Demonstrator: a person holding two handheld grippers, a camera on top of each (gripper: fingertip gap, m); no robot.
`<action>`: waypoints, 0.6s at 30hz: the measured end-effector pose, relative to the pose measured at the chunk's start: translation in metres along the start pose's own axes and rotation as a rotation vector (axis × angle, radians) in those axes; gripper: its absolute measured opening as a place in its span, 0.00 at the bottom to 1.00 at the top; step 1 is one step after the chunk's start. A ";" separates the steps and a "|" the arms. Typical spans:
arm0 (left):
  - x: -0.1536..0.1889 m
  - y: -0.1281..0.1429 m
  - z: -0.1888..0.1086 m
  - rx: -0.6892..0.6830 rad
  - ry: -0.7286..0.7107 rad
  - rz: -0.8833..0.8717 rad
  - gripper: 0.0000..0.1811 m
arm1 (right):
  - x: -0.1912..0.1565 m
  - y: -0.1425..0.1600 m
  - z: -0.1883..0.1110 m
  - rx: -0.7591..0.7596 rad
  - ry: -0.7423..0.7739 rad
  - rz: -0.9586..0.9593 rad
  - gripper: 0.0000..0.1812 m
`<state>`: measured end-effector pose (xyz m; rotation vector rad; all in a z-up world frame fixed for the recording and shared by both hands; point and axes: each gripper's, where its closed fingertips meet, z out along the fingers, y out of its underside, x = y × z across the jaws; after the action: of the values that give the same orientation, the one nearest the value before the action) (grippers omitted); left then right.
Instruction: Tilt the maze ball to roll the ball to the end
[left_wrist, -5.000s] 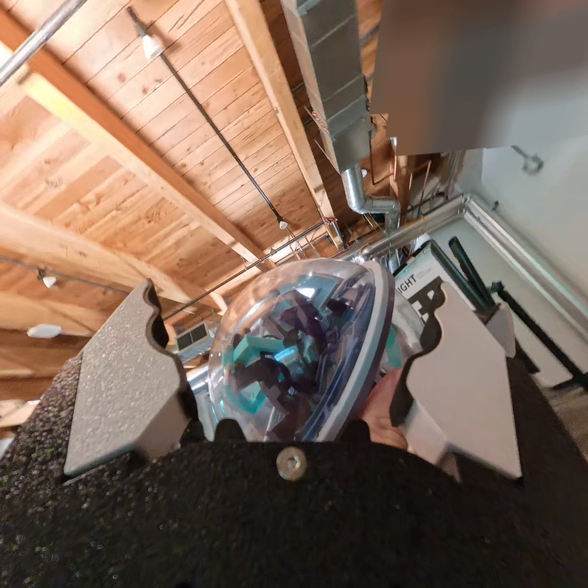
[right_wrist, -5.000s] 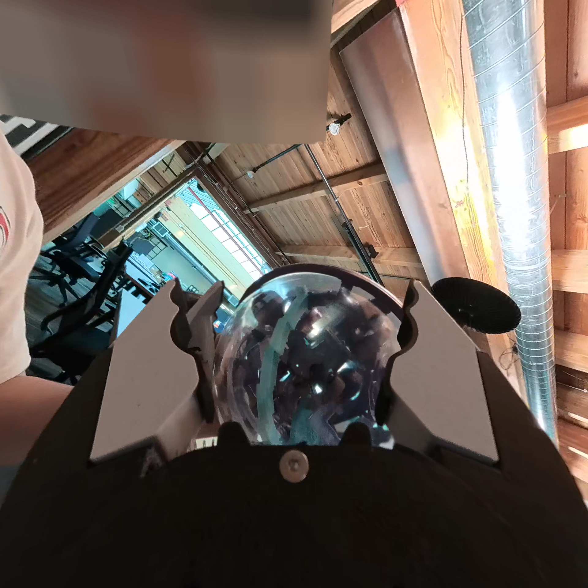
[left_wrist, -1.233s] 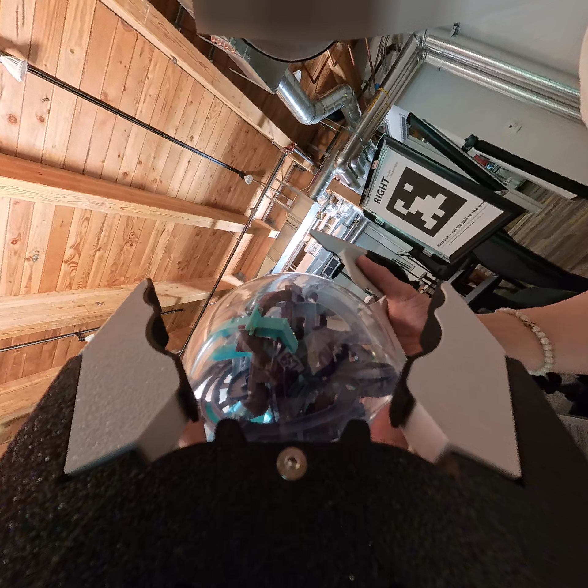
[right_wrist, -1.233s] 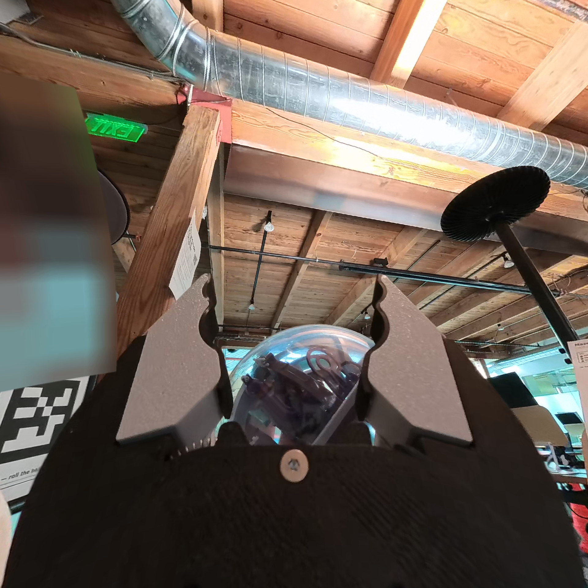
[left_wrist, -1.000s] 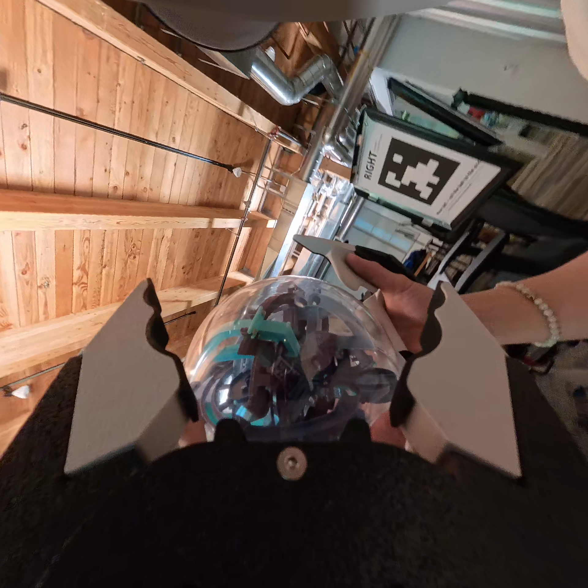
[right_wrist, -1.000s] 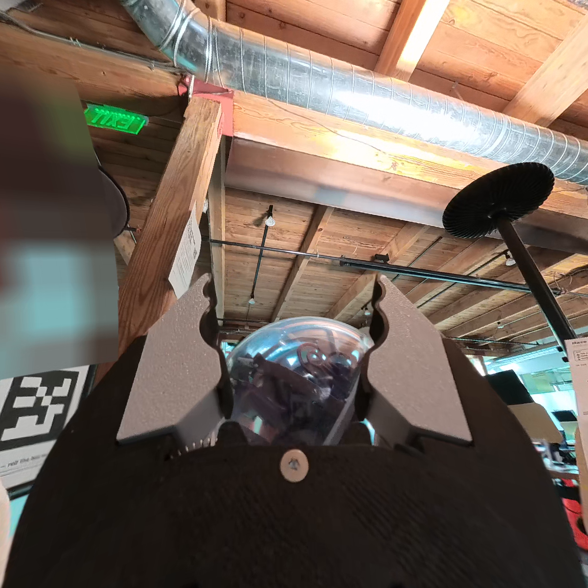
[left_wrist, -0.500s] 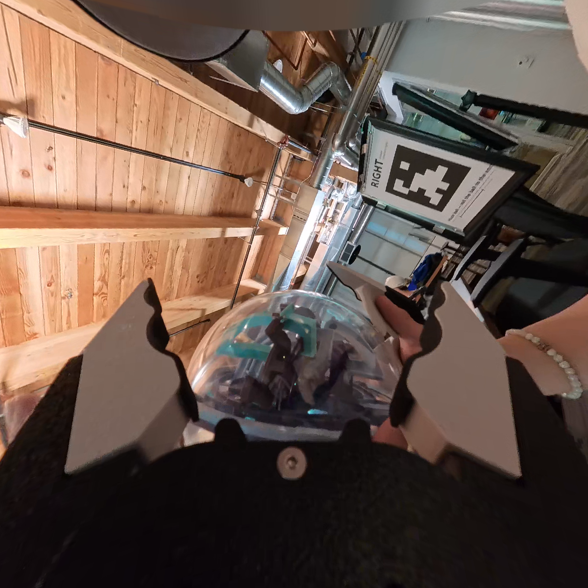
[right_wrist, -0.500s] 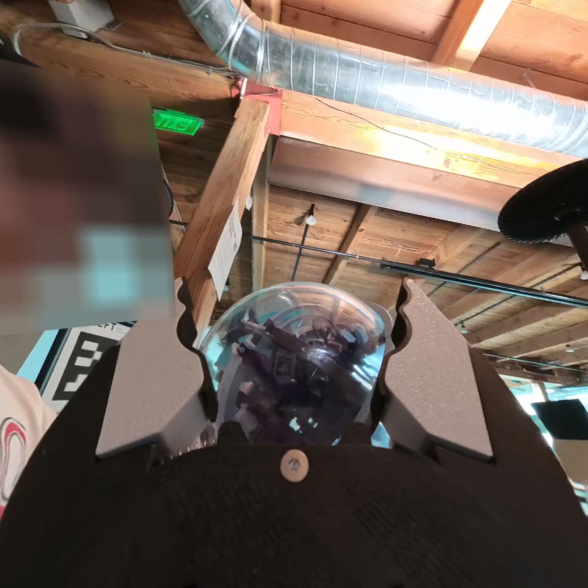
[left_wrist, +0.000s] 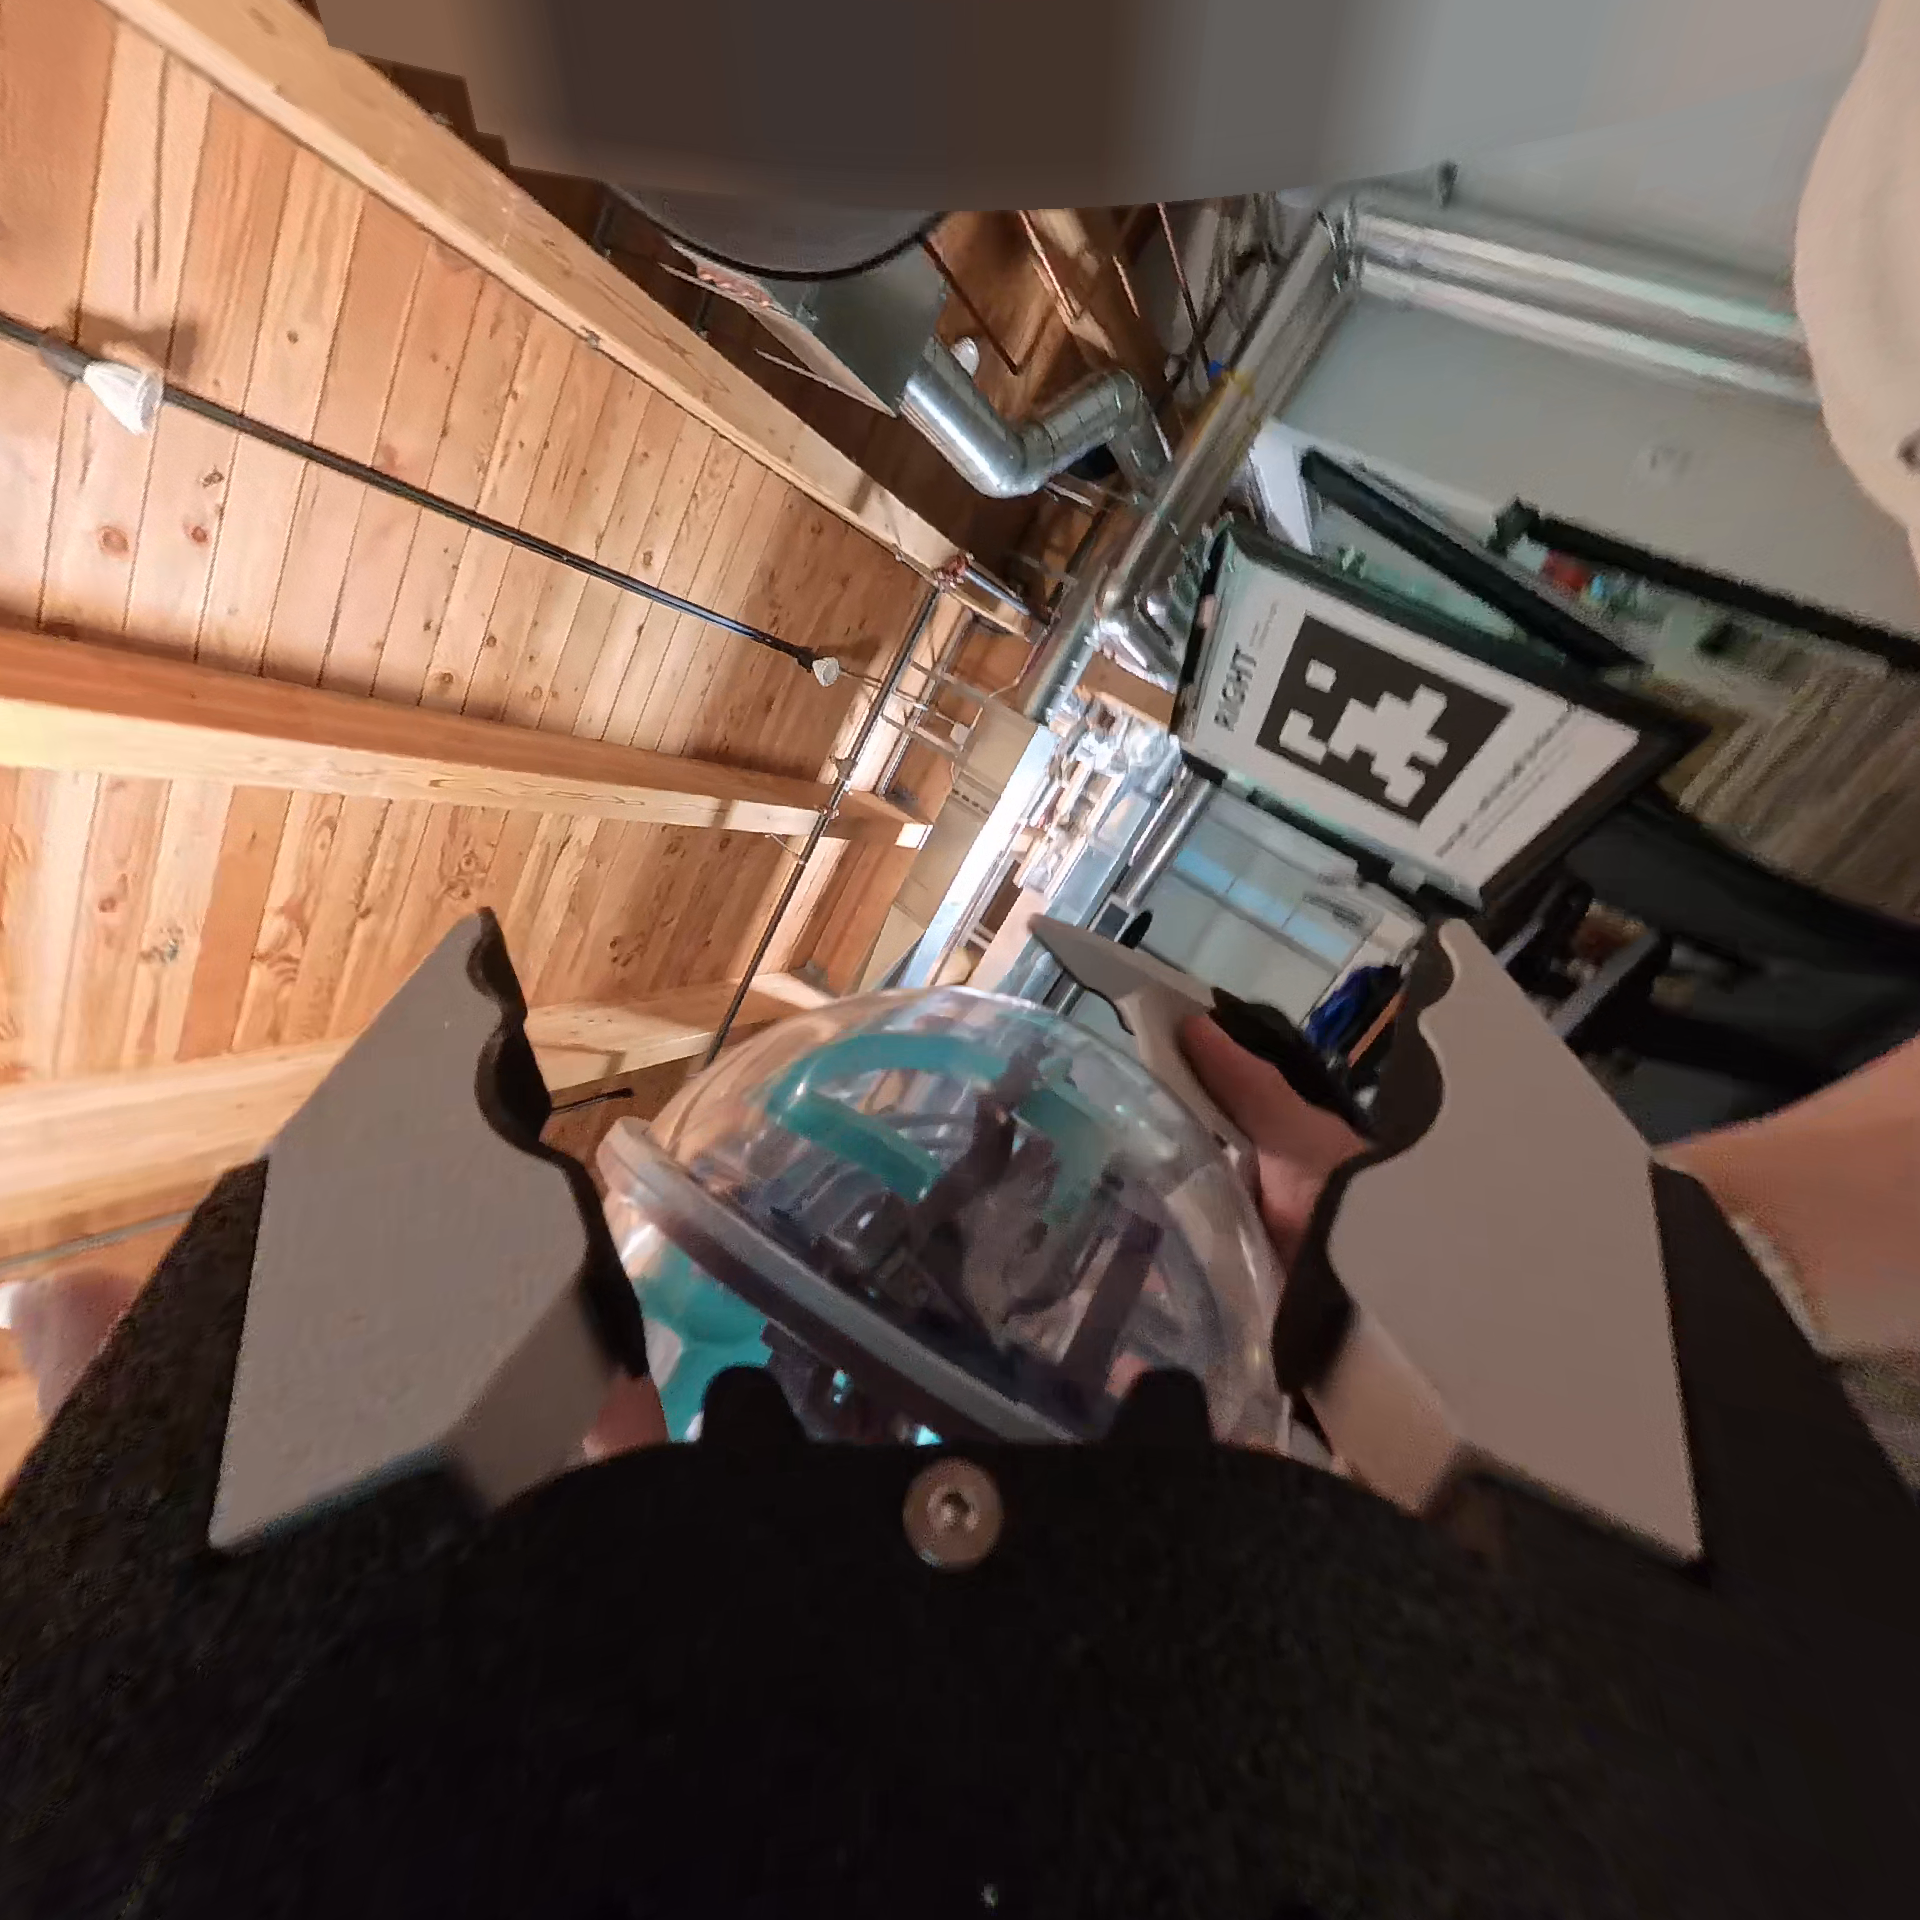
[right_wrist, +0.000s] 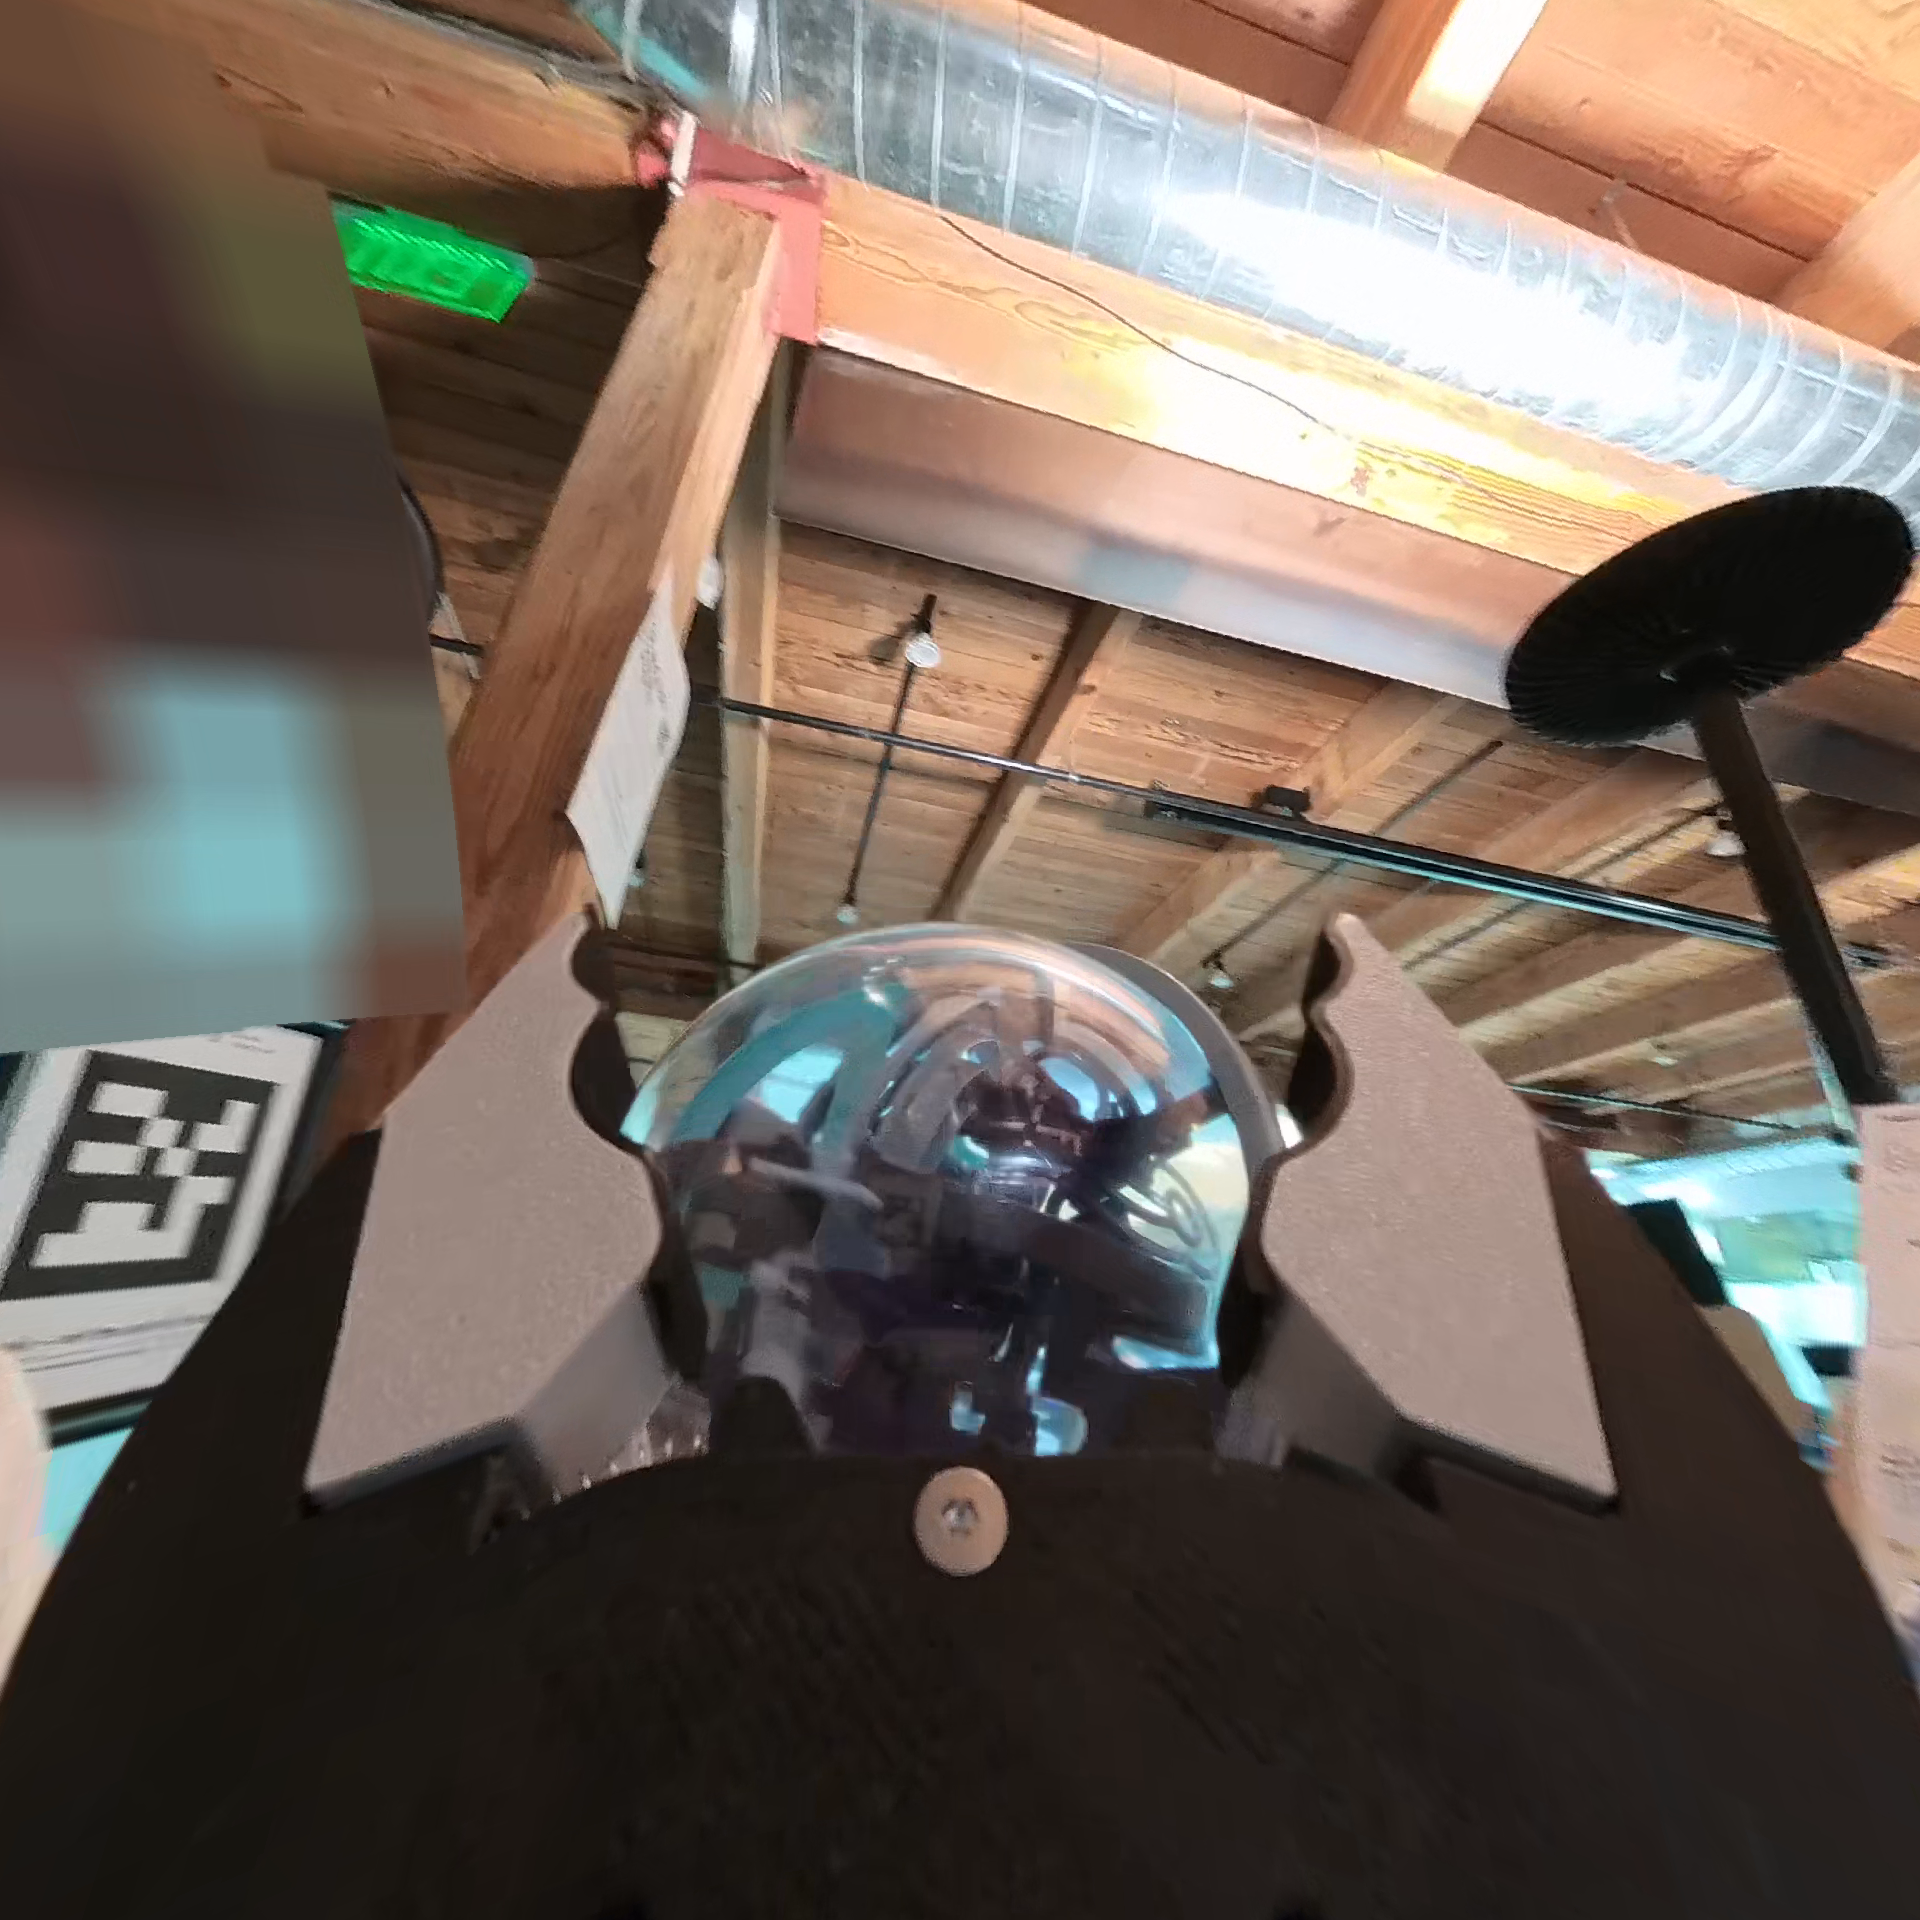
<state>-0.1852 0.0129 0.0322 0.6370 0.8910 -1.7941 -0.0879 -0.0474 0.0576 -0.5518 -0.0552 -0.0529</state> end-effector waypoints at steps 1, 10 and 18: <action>0.006 0.004 0.001 -0.030 0.029 0.052 0.87 | 0.000 0.001 0.001 -0.017 0.006 -0.033 0.65; 0.043 0.017 0.006 -0.108 0.189 0.210 0.87 | -0.006 0.006 0.005 -0.098 0.011 -0.131 0.73; -0.012 -0.011 0.002 0.024 -0.098 0.019 0.87 | -0.025 -0.013 -0.007 0.060 -0.144 -0.117 0.73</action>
<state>-0.1910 0.0199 0.0455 0.5660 0.7956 -1.8056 -0.1136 -0.0609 0.0572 -0.4914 -0.2290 -0.1254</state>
